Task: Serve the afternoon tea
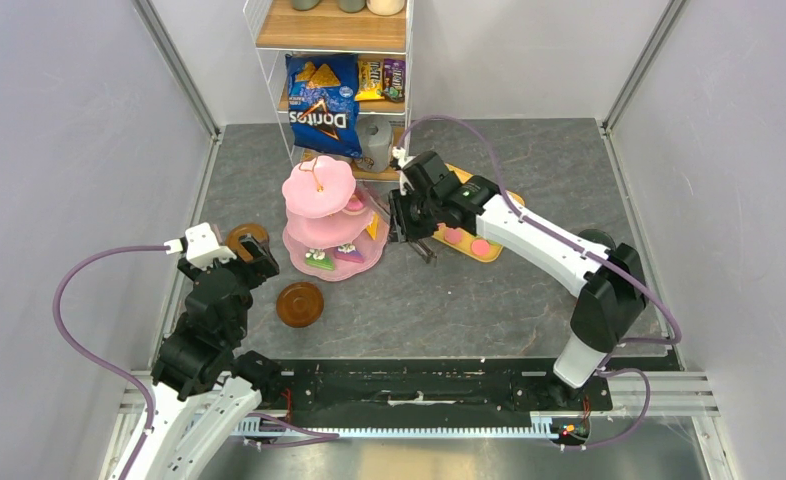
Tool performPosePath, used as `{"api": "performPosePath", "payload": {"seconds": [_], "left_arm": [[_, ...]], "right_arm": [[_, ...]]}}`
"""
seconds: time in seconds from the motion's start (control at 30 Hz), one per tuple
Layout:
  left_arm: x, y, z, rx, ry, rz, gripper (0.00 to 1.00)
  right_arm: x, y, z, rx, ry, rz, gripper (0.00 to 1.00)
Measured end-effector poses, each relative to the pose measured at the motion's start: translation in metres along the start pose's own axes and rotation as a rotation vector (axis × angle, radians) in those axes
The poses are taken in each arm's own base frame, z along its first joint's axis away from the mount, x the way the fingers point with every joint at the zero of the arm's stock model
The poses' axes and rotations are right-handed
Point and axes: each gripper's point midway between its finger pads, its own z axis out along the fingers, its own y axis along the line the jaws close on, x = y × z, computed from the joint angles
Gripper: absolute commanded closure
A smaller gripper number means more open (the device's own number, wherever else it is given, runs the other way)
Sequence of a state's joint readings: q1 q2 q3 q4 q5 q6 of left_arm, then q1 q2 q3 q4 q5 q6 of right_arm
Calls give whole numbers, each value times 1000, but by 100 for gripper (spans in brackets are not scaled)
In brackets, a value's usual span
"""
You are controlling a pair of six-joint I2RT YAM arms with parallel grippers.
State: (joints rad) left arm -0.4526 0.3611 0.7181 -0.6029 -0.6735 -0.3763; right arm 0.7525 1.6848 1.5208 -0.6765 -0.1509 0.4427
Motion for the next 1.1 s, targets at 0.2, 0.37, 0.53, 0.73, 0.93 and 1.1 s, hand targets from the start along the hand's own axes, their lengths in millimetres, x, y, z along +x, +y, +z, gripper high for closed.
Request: {"api": "performPosePath", "payload": {"seconds": [0.2, 0.37, 0.53, 0.73, 0.93, 1.1], "left_arm": [[0, 0, 0, 0, 0, 0, 10], [0, 0, 0, 0, 0, 0, 10], [0, 0, 0, 0, 0, 0, 10], [0, 0, 0, 0, 0, 0, 10], [0, 0, 0, 0, 0, 0, 10], [0, 0, 0, 0, 0, 0, 10]], "right_arm": [[10, 3, 8, 33, 35, -33, 59], [16, -3, 13, 63, 59, -40, 57], [18, -4, 17, 71, 74, -48, 53], [17, -3, 16, 69, 71, -57, 47], [13, -2, 14, 71, 61, -68, 44], [7, -12, 6, 128, 31, -89, 42]]}}
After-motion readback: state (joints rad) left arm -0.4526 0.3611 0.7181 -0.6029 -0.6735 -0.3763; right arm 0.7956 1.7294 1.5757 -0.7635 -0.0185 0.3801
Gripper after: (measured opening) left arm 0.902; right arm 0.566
